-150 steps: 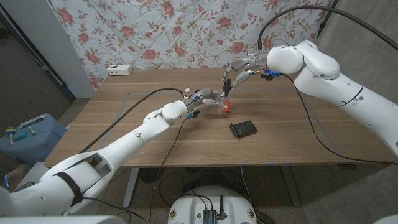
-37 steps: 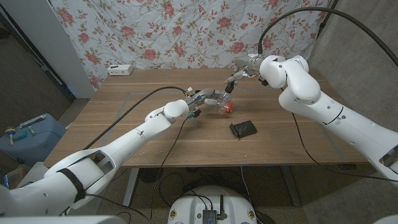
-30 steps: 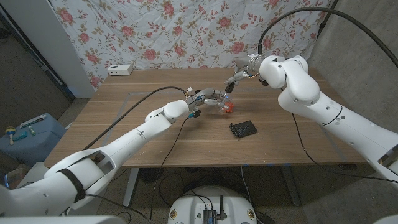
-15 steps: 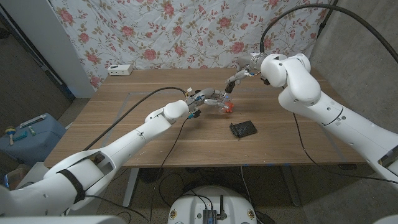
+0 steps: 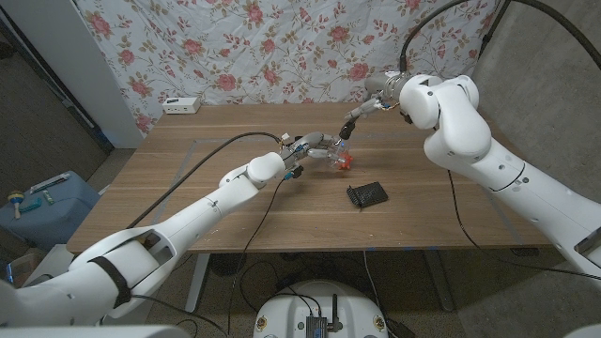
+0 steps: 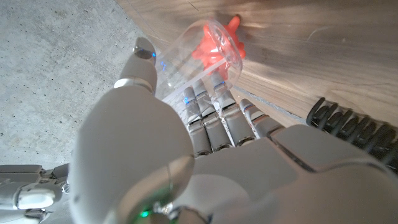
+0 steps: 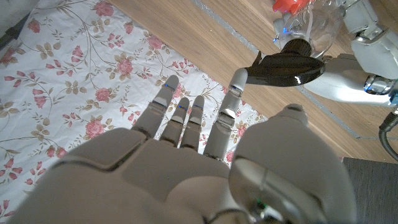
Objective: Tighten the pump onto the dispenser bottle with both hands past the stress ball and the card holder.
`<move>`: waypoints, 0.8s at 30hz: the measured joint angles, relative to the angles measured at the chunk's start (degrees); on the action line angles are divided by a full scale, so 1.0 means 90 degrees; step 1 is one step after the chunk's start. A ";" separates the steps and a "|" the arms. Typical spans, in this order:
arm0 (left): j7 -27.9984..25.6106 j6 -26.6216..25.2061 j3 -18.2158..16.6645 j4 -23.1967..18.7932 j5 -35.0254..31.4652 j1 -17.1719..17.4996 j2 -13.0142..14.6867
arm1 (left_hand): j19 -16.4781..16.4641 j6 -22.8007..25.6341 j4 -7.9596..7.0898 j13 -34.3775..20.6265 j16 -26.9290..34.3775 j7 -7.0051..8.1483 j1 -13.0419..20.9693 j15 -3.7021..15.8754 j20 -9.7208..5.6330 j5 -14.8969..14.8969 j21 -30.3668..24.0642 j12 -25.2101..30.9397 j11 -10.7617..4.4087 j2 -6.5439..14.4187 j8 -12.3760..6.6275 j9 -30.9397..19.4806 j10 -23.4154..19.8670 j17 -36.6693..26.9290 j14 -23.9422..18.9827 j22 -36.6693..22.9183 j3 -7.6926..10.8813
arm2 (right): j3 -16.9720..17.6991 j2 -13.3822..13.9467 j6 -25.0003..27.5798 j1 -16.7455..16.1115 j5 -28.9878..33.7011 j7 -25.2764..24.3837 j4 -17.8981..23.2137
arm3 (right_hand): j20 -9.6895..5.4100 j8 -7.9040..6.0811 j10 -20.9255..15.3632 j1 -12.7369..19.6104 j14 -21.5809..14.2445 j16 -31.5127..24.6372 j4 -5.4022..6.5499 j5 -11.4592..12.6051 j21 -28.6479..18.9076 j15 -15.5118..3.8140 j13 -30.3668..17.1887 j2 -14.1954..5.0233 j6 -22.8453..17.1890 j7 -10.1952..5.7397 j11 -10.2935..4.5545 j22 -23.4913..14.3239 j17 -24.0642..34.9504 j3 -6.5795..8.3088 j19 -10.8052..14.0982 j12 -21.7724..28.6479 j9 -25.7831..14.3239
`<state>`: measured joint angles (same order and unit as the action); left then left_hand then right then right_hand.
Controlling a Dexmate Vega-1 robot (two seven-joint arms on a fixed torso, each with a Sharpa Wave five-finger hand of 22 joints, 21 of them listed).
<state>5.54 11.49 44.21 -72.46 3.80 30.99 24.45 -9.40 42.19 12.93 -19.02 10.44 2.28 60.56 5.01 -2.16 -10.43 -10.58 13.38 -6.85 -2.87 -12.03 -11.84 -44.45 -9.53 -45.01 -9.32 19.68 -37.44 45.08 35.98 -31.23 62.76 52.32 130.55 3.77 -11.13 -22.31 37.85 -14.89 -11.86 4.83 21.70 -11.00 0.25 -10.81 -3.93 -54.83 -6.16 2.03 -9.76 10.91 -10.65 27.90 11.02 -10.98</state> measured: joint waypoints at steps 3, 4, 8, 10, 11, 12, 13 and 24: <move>-0.0008 0.0060 -0.0001 0.0057 -0.0001 0.0000 -0.0027 | 0.0000 0.0000 0.0000 0.0000 0.0000 0.0000 0.0000 0.0000 0.0000 0.0000 0.0000 0.0000 0.0000 0.0000 0.0010 0.0000 0.0000 0.0000 0.0000 0.0000 0.0000 | 0.0107 -0.0002 -0.0011 -0.0050 0.0043 0.0055 0.0054 | 0.0042 0.0047 0.0154 0.0260 0.0110 0.0049 -0.0137 0.0000 0.0025 0.0019 0.0000 -0.0020 0.0378 -0.0030 0.0014 0.0000 0.0000 0.0053 -0.0043 -0.0025 -0.0012; -0.0008 0.0082 -0.0002 0.0089 -0.0002 -0.0003 -0.0040 | 0.0000 0.0000 0.0000 0.0000 0.0000 0.0000 0.0000 0.0000 0.0000 0.0000 0.0000 0.0000 0.0000 0.0000 0.0016 0.0000 0.0000 0.0000 0.0000 0.0000 0.0000 | 0.0119 -0.0002 -0.0011 -0.0056 0.0043 0.0055 0.0060 | 0.0053 0.0072 0.0199 0.0310 0.0132 0.0049 -0.0166 0.0000 0.0025 0.0038 0.0001 -0.0002 0.0471 -0.0037 0.0001 0.0000 0.0000 0.0059 -0.0053 -0.0044 -0.0012; -0.0010 0.0159 -0.0002 0.0189 -0.0002 -0.0039 -0.0086 | 0.0000 0.0000 0.0012 0.0000 0.0000 0.0000 0.0000 0.0000 0.0000 0.0000 0.0000 -0.0001 0.0000 0.0000 -0.0007 0.0000 0.0000 0.0000 0.0000 0.0000 0.0012 | 0.0224 -0.0002 -0.0062 -0.0106 0.0046 0.0055 0.0107 | 0.0062 0.0108 0.0388 0.0552 0.0256 0.0074 -0.0301 0.0043 0.0025 0.0082 0.0001 -0.0009 0.0855 -0.0101 -0.0012 0.0000 0.0001 0.0094 -0.0113 -0.0055 -0.0039; -0.0010 0.0186 -0.0002 0.0189 -0.0002 -0.0039 -0.0086 | 0.0000 0.0000 0.0012 0.0000 0.0000 0.0000 0.0000 0.0000 0.0000 0.0000 0.0000 -0.0001 0.0000 0.0000 -0.0007 0.0000 0.0000 0.0000 0.0000 0.0000 0.0012 | 0.0264 -0.0002 -0.0062 -0.0121 0.0046 0.0055 0.0122 | 0.0085 0.0108 0.0486 0.0681 0.0331 0.0074 -0.0370 0.0053 0.0025 0.0077 -0.0004 -0.0021 0.1081 -0.0140 -0.0017 0.0000 0.0001 0.0137 -0.0155 -0.0073 -0.0041; -0.0010 0.0207 -0.0002 0.0189 -0.0002 -0.0039 -0.0086 | 0.0000 0.0000 0.0012 0.0000 0.0000 0.0000 0.0000 0.0000 0.0000 0.0000 0.0000 -0.0011 0.0000 0.0000 -0.0007 0.0000 0.0000 0.0001 0.0000 0.0000 0.0012 | 0.0294 0.0001 -0.0062 -0.0131 0.0046 0.0055 0.0133 | 0.0085 0.0108 0.0531 0.0738 0.0352 0.0074 -0.0402 0.0053 0.0025 0.0094 -0.0020 -0.0016 0.1169 -0.0186 -0.0020 0.0000 0.0001 0.0144 -0.0155 -0.0073 -0.0041; -0.0009 0.0215 -0.0002 0.0189 -0.0003 -0.0039 -0.0086 | 0.0000 0.0000 0.0012 0.0000 0.0000 0.0000 0.0000 0.0000 0.0000 0.0000 0.0000 -0.0012 0.0000 0.0000 -0.0007 0.0000 0.0000 0.0001 0.0000 0.0000 0.0012 | 0.0301 0.0002 -0.0062 -0.0133 0.0046 0.0055 0.0136 | 0.0102 0.0108 0.0610 0.0774 0.0415 0.0085 -0.0433 0.0053 0.0024 0.0086 -0.0030 -0.0002 0.1290 -0.0217 -0.0033 0.0000 0.0001 0.0174 -0.0172 -0.0073 -0.0041; -0.0007 0.0238 -0.0001 0.0299 -0.0002 -0.0080 -0.0135 | 0.0000 0.0000 0.0012 0.0001 0.0000 0.0000 0.0000 0.0000 0.0000 0.0000 0.0000 -0.0013 0.0000 0.0000 -0.0007 0.0000 0.0000 0.0001 0.0000 0.0000 0.0012 | 0.0325 0.0006 -0.0139 -0.0139 -0.0008 0.0119 0.0145 | 0.0109 0.0108 0.0680 0.0847 0.0462 0.0119 -0.0480 0.0053 0.0025 0.0109 -0.0030 -0.0036 0.1395 -0.0250 -0.0034 0.0000 0.0001 0.0185 -0.0206 -0.0073 -0.0041; 0.0020 0.0358 0.0016 0.0446 0.0002 -0.0142 -0.0213 | 0.0000 0.0000 0.0011 0.0001 0.0000 0.0000 0.0000 0.0000 0.0000 0.0000 0.0000 -0.0019 0.0000 0.0000 -0.0006 0.0000 0.0000 0.0000 0.0000 0.0000 0.0010 | 0.0525 0.0105 -0.0242 -0.0207 -0.0174 0.0147 0.0155 | 0.0121 0.0132 0.1176 0.1437 0.0809 0.0122 -0.0857 -0.0012 0.0024 0.0258 -0.0030 -0.0059 0.2549 -0.0341 -0.0029 0.0000 0.0015 0.0423 -0.0395 -0.0097 -0.0070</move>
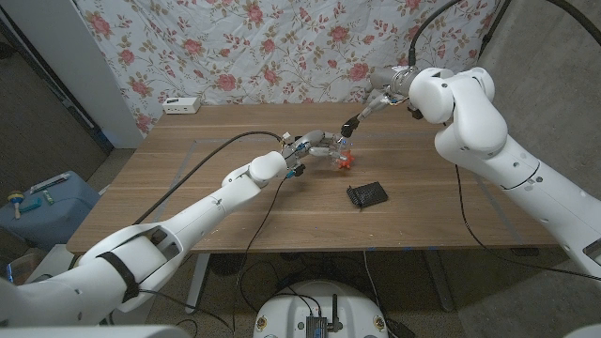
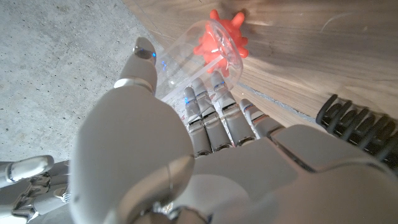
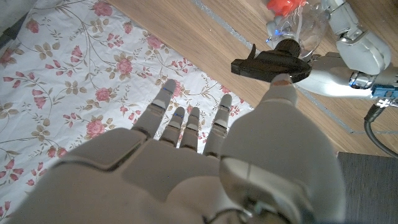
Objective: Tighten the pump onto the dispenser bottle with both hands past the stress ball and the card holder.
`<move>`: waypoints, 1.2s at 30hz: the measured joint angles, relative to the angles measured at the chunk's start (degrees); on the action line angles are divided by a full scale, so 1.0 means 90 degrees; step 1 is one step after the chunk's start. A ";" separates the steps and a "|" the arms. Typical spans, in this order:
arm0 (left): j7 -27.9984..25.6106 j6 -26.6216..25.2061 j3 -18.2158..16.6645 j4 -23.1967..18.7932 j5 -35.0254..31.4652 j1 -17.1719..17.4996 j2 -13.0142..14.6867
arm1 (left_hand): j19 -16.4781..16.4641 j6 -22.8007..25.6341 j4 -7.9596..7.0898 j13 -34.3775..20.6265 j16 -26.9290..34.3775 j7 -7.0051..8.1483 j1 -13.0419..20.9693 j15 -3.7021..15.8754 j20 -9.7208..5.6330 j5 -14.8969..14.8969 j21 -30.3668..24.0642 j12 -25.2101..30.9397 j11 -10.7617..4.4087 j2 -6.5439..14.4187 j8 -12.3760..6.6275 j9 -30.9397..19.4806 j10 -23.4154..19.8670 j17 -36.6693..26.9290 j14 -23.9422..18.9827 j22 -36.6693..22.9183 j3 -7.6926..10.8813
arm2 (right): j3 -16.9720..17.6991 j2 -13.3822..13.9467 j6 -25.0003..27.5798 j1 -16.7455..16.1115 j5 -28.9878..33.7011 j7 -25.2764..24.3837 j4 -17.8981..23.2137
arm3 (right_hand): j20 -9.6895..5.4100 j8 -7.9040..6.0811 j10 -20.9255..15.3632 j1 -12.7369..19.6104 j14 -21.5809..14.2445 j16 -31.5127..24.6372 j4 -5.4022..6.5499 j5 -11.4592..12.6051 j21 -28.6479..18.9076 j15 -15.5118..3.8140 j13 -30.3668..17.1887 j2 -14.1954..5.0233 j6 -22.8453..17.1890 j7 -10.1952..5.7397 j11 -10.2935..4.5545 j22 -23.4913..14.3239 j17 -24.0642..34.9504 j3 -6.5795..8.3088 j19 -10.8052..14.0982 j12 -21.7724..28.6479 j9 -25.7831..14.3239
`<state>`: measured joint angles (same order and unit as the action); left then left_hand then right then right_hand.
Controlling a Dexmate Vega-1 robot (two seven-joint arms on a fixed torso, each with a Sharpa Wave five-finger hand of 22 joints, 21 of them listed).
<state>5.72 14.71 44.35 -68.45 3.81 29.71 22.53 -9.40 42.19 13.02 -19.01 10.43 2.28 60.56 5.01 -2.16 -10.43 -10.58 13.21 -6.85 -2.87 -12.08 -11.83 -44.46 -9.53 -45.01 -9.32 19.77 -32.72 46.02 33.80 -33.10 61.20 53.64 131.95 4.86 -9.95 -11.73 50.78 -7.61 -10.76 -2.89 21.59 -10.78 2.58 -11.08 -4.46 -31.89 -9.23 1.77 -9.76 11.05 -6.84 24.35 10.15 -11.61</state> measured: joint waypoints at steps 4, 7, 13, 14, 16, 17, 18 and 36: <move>0.0001 0.0015 0.0015 0.0082 0.0002 -0.0034 -0.0046 | 0.0000 0.0000 -0.0001 0.0000 0.0000 0.0000 0.0000 0.0001 0.0000 0.0000 0.0000 0.0000 0.0000 0.0000 0.0001 0.0000 0.0000 0.0000 -0.0001 0.0000 0.0000 | 0.0034 0.0032 -0.0119 -0.0018 -0.0347 -0.0128 -0.0018 | 0.0043 0.0000 0.0126 0.0066 0.0115 0.0000 -0.0058 -0.0110 0.0024 0.0046 -0.0029 0.0018 0.0249 0.0095 0.0008 0.0000 0.0004 0.0006 -0.0112 0.0000 0.0000; 0.0001 0.0022 0.0021 0.0116 0.0003 -0.0046 -0.0071 | 0.0000 0.0000 -0.0001 0.0000 0.0000 0.0000 0.0000 0.0017 0.0000 0.0000 0.0000 0.0000 0.0000 0.0000 0.0003 0.0000 0.0000 -0.0001 -0.0018 0.0000 -0.0001 | 0.0048 0.0080 -0.0145 -0.0038 -0.0540 -0.0228 -0.0054 | 0.0097 0.0000 0.0294 0.0085 0.0203 0.0000 -0.0094 -0.0262 0.0024 0.0134 -0.0030 0.0040 0.0558 0.0148 -0.0004 0.0000 0.0029 -0.0011 -0.0211 0.0000 -0.0006; -0.0012 0.0042 0.0022 0.0126 0.0005 -0.0052 -0.0078 | -0.0012 0.0000 0.0009 0.0000 -0.0001 0.0000 0.0000 0.0025 0.0012 0.0000 0.0000 -0.0001 0.0021 0.0000 0.0005 0.0000 -0.0025 -0.0001 -0.0026 0.0000 0.0009 | 0.0037 0.0140 -0.0145 -0.0070 -0.0594 -0.0267 -0.0106 | 0.0160 0.0000 0.0447 0.0001 0.0306 0.0000 -0.0112 -0.0412 0.0024 0.0193 -0.0050 0.0132 0.0842 0.0162 0.0015 0.0000 0.0034 0.0006 -0.0320 0.0000 -0.0030; -0.0014 0.0045 0.0022 0.0126 0.0006 -0.0052 -0.0078 | -0.0013 0.0001 0.0017 0.0000 -0.0001 0.0000 0.0000 0.0025 0.0012 0.0000 0.0000 -0.0001 0.0021 0.0000 0.0005 0.0000 -0.0025 0.0000 -0.0026 0.0000 0.0017 | 0.0032 0.0144 -0.0145 -0.0074 -0.0594 -0.0267 -0.0113 | 0.0188 0.0000 0.0464 -0.0011 0.0307 0.0000 -0.0112 -0.0428 0.0024 0.0191 -0.0059 0.0144 0.0889 0.0160 0.0031 0.0000 0.0034 0.0006 -0.0348 0.0000 -0.0030; -0.0024 0.0058 0.0022 0.0126 0.0006 -0.0052 -0.0078 | -0.0012 0.0047 0.0017 0.0000 -0.0001 -0.0004 0.0000 0.0025 0.0012 0.0000 0.0000 -0.0004 -0.0001 0.0000 0.0007 0.0000 -0.0050 0.0000 -0.0027 0.0000 0.0017 | 0.0013 0.0162 -0.0145 -0.0083 -0.0594 -0.0267 -0.0137 | 0.0192 -0.0001 0.0526 -0.0037 0.0328 0.0000 -0.0112 -0.0433 0.0024 0.0192 -0.0059 0.0170 0.0967 0.0198 -0.0001 0.0000 0.0034 0.0006 -0.0352 0.0000 -0.0051; -0.0027 0.0064 0.0036 0.0202 0.0006 -0.0076 -0.0137 | -0.0012 0.0047 0.0017 0.0000 0.0000 -0.0004 0.0000 0.0025 0.0012 0.0000 0.0000 -0.0004 -0.0001 0.0000 0.0008 0.0000 -0.0050 0.0000 -0.0027 0.0000 0.0017 | 0.0006 0.0168 -0.0108 -0.0085 -0.0860 -0.0548 -0.0146 | 0.0196 0.0000 0.0534 -0.0037 0.0342 0.0000 -0.0111 -0.0466 0.0024 0.0205 -0.0060 0.0170 0.0976 0.0207 0.0011 0.0000 0.0033 0.0006 -0.0384 0.0000 -0.0059; -0.0034 0.0074 0.0036 0.0202 0.0006 -0.0076 -0.0137 | -0.0012 0.0047 0.0017 0.0000 -0.0001 -0.0004 0.0000 0.0025 0.0012 0.0000 0.0000 -0.0005 -0.0001 0.0000 0.0020 0.0000 -0.0050 0.0000 -0.0027 0.0000 0.0017 | -0.0009 0.0177 -0.0108 -0.0088 -0.0860 -0.0548 -0.0159 | 0.0193 -0.0013 0.0544 -0.0056 0.0351 0.0000 -0.0112 -0.0474 0.0024 0.0214 -0.0059 0.0189 0.0991 0.0223 0.0021 0.0000 0.0034 0.0006 -0.0418 0.0000 -0.0059; -0.0106 0.0173 0.0051 0.0320 -0.0021 -0.0111 -0.0223 | -0.0035 0.0047 0.0016 0.0000 -0.0001 -0.0004 0.0000 0.0025 -0.0011 0.0000 0.0000 -0.0005 -0.0001 0.0000 0.0000 0.0000 -0.0050 0.0000 -0.0026 0.0000 0.0016 | -0.0190 0.0256 0.0168 -0.0136 -0.1300 -0.1112 -0.0343 | 0.0200 -0.0283 0.0577 -0.0191 0.0384 -0.0031 -0.0084 -0.0614 0.0024 0.0248 -0.0089 0.0233 0.0809 0.0528 0.0054 0.0000 0.0062 -0.0022 -0.0496 0.0031 -0.0147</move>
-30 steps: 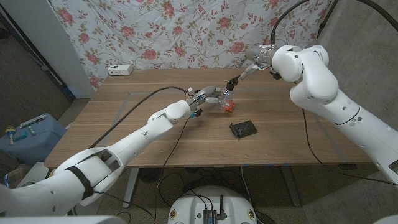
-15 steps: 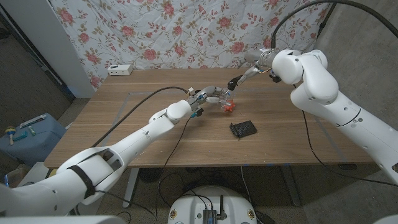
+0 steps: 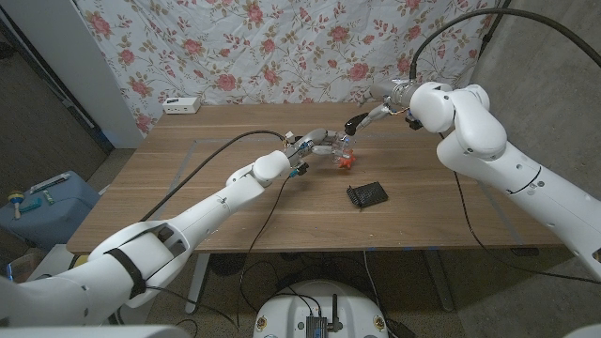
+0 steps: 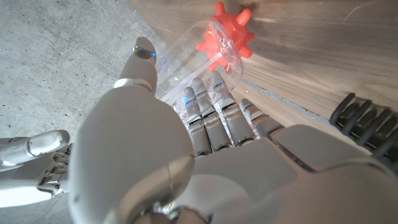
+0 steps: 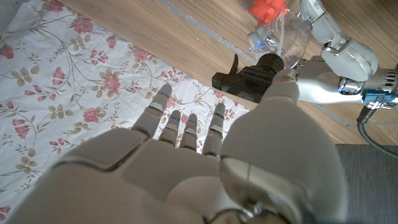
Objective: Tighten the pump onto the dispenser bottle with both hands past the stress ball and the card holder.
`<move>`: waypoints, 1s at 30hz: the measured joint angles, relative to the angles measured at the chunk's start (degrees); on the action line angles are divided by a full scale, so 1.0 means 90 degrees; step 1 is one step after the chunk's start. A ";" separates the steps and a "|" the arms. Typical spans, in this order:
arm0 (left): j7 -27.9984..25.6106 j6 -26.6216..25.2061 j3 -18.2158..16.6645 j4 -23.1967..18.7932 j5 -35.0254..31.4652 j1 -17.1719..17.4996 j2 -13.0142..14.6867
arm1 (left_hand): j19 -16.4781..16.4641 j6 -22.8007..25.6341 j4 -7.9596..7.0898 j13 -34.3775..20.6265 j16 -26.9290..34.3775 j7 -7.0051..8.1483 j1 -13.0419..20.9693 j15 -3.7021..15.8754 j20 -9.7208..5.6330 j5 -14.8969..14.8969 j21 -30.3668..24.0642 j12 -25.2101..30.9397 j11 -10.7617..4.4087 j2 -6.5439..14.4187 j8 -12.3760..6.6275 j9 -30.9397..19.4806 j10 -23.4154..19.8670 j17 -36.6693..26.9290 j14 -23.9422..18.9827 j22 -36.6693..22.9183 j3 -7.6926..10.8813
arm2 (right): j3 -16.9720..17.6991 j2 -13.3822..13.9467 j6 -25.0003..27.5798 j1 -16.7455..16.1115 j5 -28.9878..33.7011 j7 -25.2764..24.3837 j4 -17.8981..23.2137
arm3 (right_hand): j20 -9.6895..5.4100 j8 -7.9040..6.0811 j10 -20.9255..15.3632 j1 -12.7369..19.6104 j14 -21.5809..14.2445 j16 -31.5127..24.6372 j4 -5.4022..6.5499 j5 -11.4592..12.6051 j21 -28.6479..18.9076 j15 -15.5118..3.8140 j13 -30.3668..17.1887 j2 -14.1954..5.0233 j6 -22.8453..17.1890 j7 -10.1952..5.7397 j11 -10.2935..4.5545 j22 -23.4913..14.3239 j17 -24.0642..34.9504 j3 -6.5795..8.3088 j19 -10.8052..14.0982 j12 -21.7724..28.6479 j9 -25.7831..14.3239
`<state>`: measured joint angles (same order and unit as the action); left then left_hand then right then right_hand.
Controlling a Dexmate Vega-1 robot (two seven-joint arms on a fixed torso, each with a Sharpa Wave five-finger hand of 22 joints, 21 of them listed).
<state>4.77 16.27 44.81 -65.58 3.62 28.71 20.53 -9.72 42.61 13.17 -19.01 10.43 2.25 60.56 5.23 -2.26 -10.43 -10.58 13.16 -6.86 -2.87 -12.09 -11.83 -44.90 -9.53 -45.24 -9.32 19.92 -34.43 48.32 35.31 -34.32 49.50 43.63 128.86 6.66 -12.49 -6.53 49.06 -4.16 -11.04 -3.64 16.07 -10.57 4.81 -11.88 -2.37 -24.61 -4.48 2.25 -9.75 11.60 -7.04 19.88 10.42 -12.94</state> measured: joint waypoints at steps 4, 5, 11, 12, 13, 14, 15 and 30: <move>-0.0012 0.0001 0.0003 0.0002 -0.0005 0.0000 -0.0005 | 0.0000 0.0000 0.0026 0.0000 0.0000 0.0000 0.0000 0.0000 0.0000 0.0000 0.0000 -0.0001 0.0000 0.0000 0.0000 0.0000 0.0000 0.0000 0.0000 0.0000 0.0026 | -0.0043 0.0022 0.0099 -0.0001 -0.0083 -0.0134 -0.0012 | 0.0000 -0.0088 0.0000 -0.0059 0.0000 0.0000 0.0000 -0.0044 0.0000 0.0000 0.0000 -0.0009 -0.0151 0.0060 0.0000 0.0000 0.0000 0.0000 0.0000 0.0044 -0.0030; -0.0015 0.0001 0.0003 0.0002 -0.0007 0.0000 -0.0005 | 0.0000 0.0000 0.0026 0.0000 0.0000 0.0000 0.0000 0.0000 0.0000 0.0000 0.0000 -0.0012 0.0000 0.0000 0.0000 0.0000 0.0000 0.0000 0.0000 0.0000 0.0026 | -0.0060 0.0031 0.0099 -0.0001 -0.0083 -0.0134 -0.0014 | 0.0000 -0.0099 0.0000 -0.0059 0.0000 0.0000 0.0000 -0.0044 0.0000 0.0000 0.0000 -0.0009 -0.0205 0.0068 0.0000 0.0000 0.0000 0.0000 0.0000 0.0044 -0.0030; -0.0024 0.0001 0.0005 -0.0053 -0.0015 0.0017 0.0007 | 0.0000 0.0000 0.0026 0.0000 -0.0001 0.0000 0.0000 -0.0001 0.0000 0.0000 0.0000 -0.0019 0.0000 0.0000 0.0003 0.0000 0.0000 0.0000 0.0001 0.0000 0.0026 | -0.0130 0.0060 0.0275 0.0000 -0.0218 -0.0336 -0.0018 | 0.0000 -0.0206 -0.0011 -0.0129 0.0002 -0.0025 0.0026 -0.0093 0.0000 0.0003 0.0000 -0.0006 -0.0350 0.0122 0.0062 0.0000 -0.0001 -0.0026 -0.0045 0.0069 -0.0060; -0.0025 0.0001 0.0005 -0.0053 -0.0015 0.0017 0.0007 | 0.0000 0.0000 0.0026 0.0000 -0.0001 0.0000 0.0000 -0.0001 0.0000 0.0001 0.0000 -0.0019 0.0000 0.0000 0.0004 0.0000 0.0000 0.0000 0.0001 0.0000 0.0026 | -0.0142 0.0063 0.0275 0.0002 -0.0218 -0.0336 -0.0018 | 0.0000 -0.0215 -0.0011 -0.0160 0.0012 -0.0025 0.0026 -0.0093 0.0000 0.0012 0.0000 -0.0024 -0.0390 0.0133 0.0062 0.0000 -0.0001 -0.0026 -0.0045 0.0069 -0.0060; -0.0027 0.0000 0.0006 -0.0064 -0.0016 0.0021 0.0009 | 0.0000 0.0000 0.0026 -0.0004 -0.0001 0.0000 0.0000 -0.0001 0.0000 0.0001 0.0000 -0.0019 0.0000 0.0000 0.0004 0.0000 0.0000 0.0007 0.0001 0.0000 0.0026 | -0.0162 0.0069 0.0302 0.0007 -0.0233 -0.0364 -0.0018 | 0.0000 -0.0238 -0.0011 -0.0160 0.0012 -0.0025 0.0026 -0.0101 0.0000 0.0012 0.0000 -0.0023 -0.0419 0.0144 0.0062 0.0000 -0.0001 -0.0026 -0.0045 0.0069 -0.0060; -0.0026 0.0000 0.0006 -0.0072 -0.0017 0.0025 0.0009 | 0.0000 0.0000 0.0026 -0.0020 -0.0001 0.0000 0.0000 -0.0001 0.0000 0.0011 0.0000 -0.0019 0.0000 0.0000 0.0004 0.0000 0.0000 0.0009 0.0001 0.0000 0.0026 | -0.0176 0.0073 0.0339 0.0012 -0.0249 -0.0390 -0.0018 | 0.0000 -0.0245 -0.0011 -0.0176 0.0012 -0.0025 0.0026 -0.0115 0.0000 0.0012 0.0000 -0.0007 -0.0462 0.0147 0.0062 0.0000 -0.0001 -0.0026 -0.0045 0.0069 -0.0060; -0.0027 -0.0002 0.0007 -0.0076 -0.0017 0.0028 0.0010 | 0.0000 0.0000 0.0026 -0.0029 -0.0001 0.0000 0.0000 -0.0001 0.0000 0.0012 0.0000 -0.0019 0.0000 0.0000 0.0005 0.0000 0.0000 0.0006 0.0001 0.0000 0.0026 | -0.0186 0.0075 0.0357 0.0015 -0.0257 -0.0403 -0.0018 | 0.0000 -0.0262 -0.0027 -0.0192 0.0012 -0.0025 0.0026 -0.0115 0.0000 0.0012 0.0000 -0.0006 -0.0478 0.0160 0.0077 0.0000 -0.0001 -0.0026 -0.0045 0.0069 -0.0080; -0.0023 -0.0028 0.0013 -0.0141 -0.0027 0.0059 0.0028 | 0.0001 0.0000 0.0026 -0.0031 -0.0001 0.0000 0.0000 -0.0001 0.0000 0.0012 0.0000 -0.0020 0.0000 0.0000 0.0023 0.0000 0.0000 0.0005 0.0001 0.0000 0.0026 | -0.0400 0.0108 0.0745 0.0101 -0.0287 -0.0499 0.0048 | 0.0027 -0.0521 -0.0173 -0.0351 -0.0014 -0.0074 0.0098 -0.0213 0.0000 0.0036 0.0001 -0.0066 -0.0971 0.0241 0.0219 0.0000 0.0030 -0.0044 -0.0073 0.0143 -0.0148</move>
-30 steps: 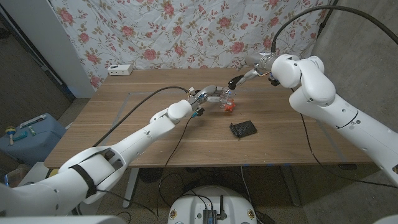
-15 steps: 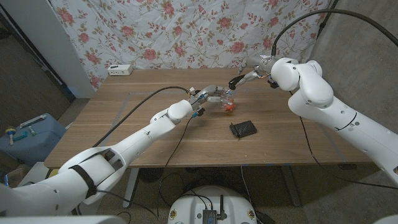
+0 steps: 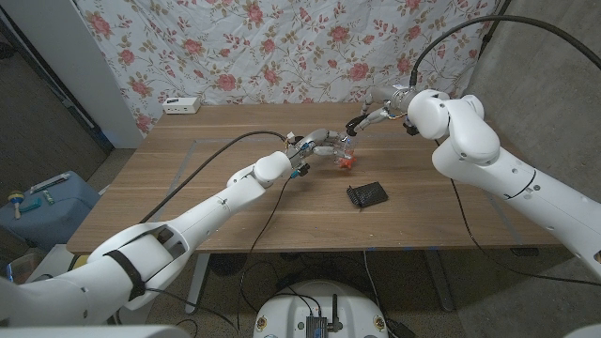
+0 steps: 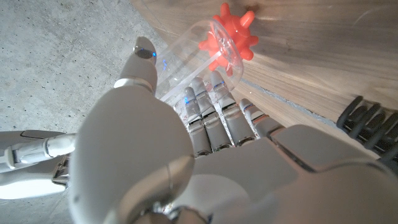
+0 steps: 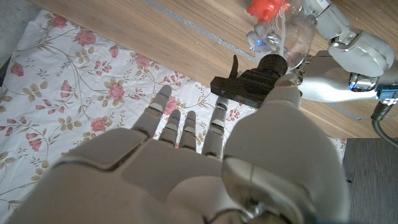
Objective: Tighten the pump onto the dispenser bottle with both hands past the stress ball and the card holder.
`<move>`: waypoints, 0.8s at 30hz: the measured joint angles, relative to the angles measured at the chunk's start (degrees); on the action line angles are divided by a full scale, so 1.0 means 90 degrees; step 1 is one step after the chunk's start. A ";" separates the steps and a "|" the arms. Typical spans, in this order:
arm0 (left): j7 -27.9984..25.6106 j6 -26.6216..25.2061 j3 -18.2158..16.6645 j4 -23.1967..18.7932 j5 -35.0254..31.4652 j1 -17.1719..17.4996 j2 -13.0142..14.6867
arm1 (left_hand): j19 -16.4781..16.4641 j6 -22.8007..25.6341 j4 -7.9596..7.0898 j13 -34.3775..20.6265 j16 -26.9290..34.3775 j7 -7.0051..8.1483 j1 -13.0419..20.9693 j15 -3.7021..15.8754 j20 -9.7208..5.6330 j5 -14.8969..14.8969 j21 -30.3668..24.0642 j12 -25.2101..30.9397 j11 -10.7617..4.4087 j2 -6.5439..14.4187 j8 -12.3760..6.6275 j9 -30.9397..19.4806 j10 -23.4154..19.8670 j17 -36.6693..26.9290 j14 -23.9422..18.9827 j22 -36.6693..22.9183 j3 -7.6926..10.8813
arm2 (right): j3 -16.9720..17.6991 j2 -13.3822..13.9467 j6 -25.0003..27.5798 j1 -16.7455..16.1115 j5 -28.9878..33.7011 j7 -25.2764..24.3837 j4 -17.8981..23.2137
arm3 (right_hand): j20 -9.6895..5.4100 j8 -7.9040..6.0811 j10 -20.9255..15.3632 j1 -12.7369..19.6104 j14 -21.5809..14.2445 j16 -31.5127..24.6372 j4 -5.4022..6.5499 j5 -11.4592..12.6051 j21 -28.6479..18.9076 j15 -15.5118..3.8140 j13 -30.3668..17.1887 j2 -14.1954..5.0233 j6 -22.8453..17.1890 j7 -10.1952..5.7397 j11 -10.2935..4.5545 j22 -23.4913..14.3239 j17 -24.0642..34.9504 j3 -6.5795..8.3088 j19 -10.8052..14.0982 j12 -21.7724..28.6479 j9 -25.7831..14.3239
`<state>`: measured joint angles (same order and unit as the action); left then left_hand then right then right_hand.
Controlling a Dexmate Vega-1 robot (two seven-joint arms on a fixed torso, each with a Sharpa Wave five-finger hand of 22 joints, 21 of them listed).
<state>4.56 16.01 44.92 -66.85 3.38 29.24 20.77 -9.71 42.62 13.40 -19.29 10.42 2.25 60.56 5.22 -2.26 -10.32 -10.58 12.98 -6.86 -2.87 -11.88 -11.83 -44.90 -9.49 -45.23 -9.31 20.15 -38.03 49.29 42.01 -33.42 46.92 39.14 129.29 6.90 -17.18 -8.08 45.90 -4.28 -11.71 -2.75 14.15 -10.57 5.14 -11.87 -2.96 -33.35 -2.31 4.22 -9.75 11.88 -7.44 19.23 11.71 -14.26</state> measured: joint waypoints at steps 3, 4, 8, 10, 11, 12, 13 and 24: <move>0.0002 -0.0001 0.0001 -0.0009 -0.0001 0.0002 0.0002 | 0.0000 0.0000 0.0000 0.0000 0.0000 0.0000 0.0000 0.0000 0.0000 0.0000 0.0000 0.0000 0.0000 0.0000 -0.0024 0.0000 0.0000 0.0000 0.0000 0.0000 0.0000 | -0.0024 0.0000 0.0076 0.0015 0.0019 0.0034 0.0014 | 0.0000 -0.0023 -0.0035 -0.0066 0.0000 0.0000 0.0009 -0.0020 0.0000 0.0000 0.0000 0.0000 -0.0016 -0.0006 0.0034 0.0000 0.0000 -0.0007 0.0000 0.0000 -0.0011; 0.0002 -0.0001 0.0002 -0.0012 -0.0001 0.0002 0.0001 | 0.0000 0.0000 0.0000 0.0000 0.0000 0.0000 0.0000 0.0000 0.0000 0.0000 0.0000 0.0000 0.0012 0.0000 -0.0024 0.0000 -0.0012 0.0000 0.0000 0.0000 0.0000 | -0.0024 0.0000 0.0096 0.0015 0.0023 0.0050 0.0014 | 0.0001 -0.0034 -0.0035 -0.0068 0.0000 0.0000 0.0009 -0.0020 0.0000 0.0000 0.0000 -0.0001 -0.0037 0.0015 0.0034 0.0000 0.0000 -0.0007 -0.0001 0.0000 -0.0026; 0.0013 -0.0004 0.0005 -0.0024 -0.0004 0.0007 0.0003 | 0.0000 0.0000 0.0000 0.0000 0.0000 0.0000 0.0000 0.0000 0.0000 0.0000 0.0000 0.0000 0.0022 0.0000 -0.0023 0.0000 -0.0023 0.0000 0.0000 0.0000 0.0000 | -0.0134 -0.0002 0.0205 0.0100 0.0044 0.0126 0.0068 | 0.0022 -0.0088 -0.0070 -0.0160 -0.0030 0.0000 0.0070 -0.0045 0.0000 0.0038 0.0000 -0.0023 -0.0141 0.0052 0.0068 0.0000 0.0000 -0.0016 -0.0022 0.0000 -0.0029; 0.0013 -0.0004 0.0005 -0.0028 -0.0004 0.0011 0.0004 | 0.0000 0.0000 0.0000 0.0000 0.0000 0.0000 0.0000 0.0000 0.0000 0.0000 0.0000 0.0000 0.0022 0.0000 -0.0023 0.0000 -0.0023 0.0000 0.0000 0.0000 0.0000 | -0.0134 -0.0002 0.0248 0.0100 0.0046 0.0154 0.0068 | 0.0021 -0.0095 -0.0075 -0.0212 -0.0011 0.0000 0.0072 -0.0045 0.0000 0.0058 0.0000 -0.0044 -0.0179 0.0059 0.0073 0.0000 -0.0001 -0.0018 -0.0022 0.0000 -0.0042; 0.0018 -0.0005 0.0006 -0.0031 -0.0005 0.0012 0.0004 | 0.0000 0.0000 -0.0001 0.0001 0.0000 0.0000 0.0000 0.0000 0.0000 0.0000 0.0000 0.0000 0.0022 0.0000 -0.0024 0.0000 -0.0023 0.0000 0.0000 0.0000 0.0000 | -0.0175 -0.0007 0.0264 0.0134 0.0045 0.0164 0.0088 | 0.0022 -0.0095 -0.0093 -0.0237 -0.0011 0.0000 0.0088 -0.0045 0.0000 0.0058 0.0001 -0.0065 -0.0213 0.0071 0.0091 0.0000 -0.0001 -0.0035 -0.0022 0.0000 -0.0055; 0.0018 -0.0005 0.0006 -0.0032 -0.0005 0.0013 0.0004 | 0.0000 0.0001 0.0000 0.0001 0.0000 0.0001 0.0000 0.0000 0.0000 0.0000 0.0000 0.0000 0.0022 0.0000 -0.0023 0.0000 -0.0023 0.0000 0.0000 0.0000 0.0000 | -0.0175 -0.0007 0.0277 0.0134 0.0046 0.0171 0.0088 | 0.0021 -0.0127 -0.0115 -0.0268 -0.0011 0.0000 0.0123 -0.0080 0.0000 0.0058 0.0000 -0.0050 -0.0253 0.0075 0.0113 0.0000 -0.0001 -0.0033 -0.0022 0.0000 -0.0059; 0.0019 -0.0006 0.0007 -0.0035 -0.0006 0.0015 0.0005 | 0.0000 0.0001 -0.0001 0.0000 0.0000 0.0001 0.0000 0.0000 0.0000 0.0000 0.0000 0.0000 0.0022 0.0000 -0.0023 0.0000 -0.0023 0.0001 0.0000 0.0000 0.0000 | -0.0190 -0.0008 0.0300 0.0147 0.0046 0.0180 0.0095 | 0.0021 -0.0145 -0.0115 -0.0278 -0.0011 0.0000 0.0131 -0.0093 0.0000 0.0058 0.0001 -0.0060 -0.0254 0.0076 0.0113 0.0000 -0.0001 -0.0026 -0.0022 0.0000 -0.0059; 0.0025 -0.0013 0.0009 -0.0079 -0.0011 0.0037 0.0021 | 0.0000 0.0011 -0.0001 0.0001 0.0000 0.0011 0.0000 0.0000 0.0000 0.0001 0.0000 -0.0001 0.0022 0.0000 -0.0021 0.0000 -0.0023 0.0001 0.0000 0.0000 -0.0001 | -0.0299 -0.0020 0.0486 0.0228 0.0022 0.0202 0.0109 | -0.0006 -0.0284 -0.0218 -0.0521 -0.0054 -0.0022 0.0230 -0.0143 0.0000 0.0099 0.0001 -0.0135 -0.0538 0.0132 0.0215 0.0000 -0.0001 -0.0031 -0.0040 0.0000 -0.0088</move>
<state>4.79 15.90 45.01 -67.56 3.28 29.57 20.97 -9.71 42.72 13.39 -19.28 10.42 2.35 60.56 5.21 -2.26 -10.32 -10.58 12.97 -6.67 -2.88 -12.07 -11.83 -45.11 -9.48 -45.23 -9.32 20.15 -40.72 49.12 46.39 -31.37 47.11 40.96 130.27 6.85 -19.74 -10.05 41.21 -4.77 -11.91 -0.68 12.87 -10.57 6.03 -11.86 -4.18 -38.19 -1.12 6.16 -9.75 11.87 -7.72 18.87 11.71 -15.06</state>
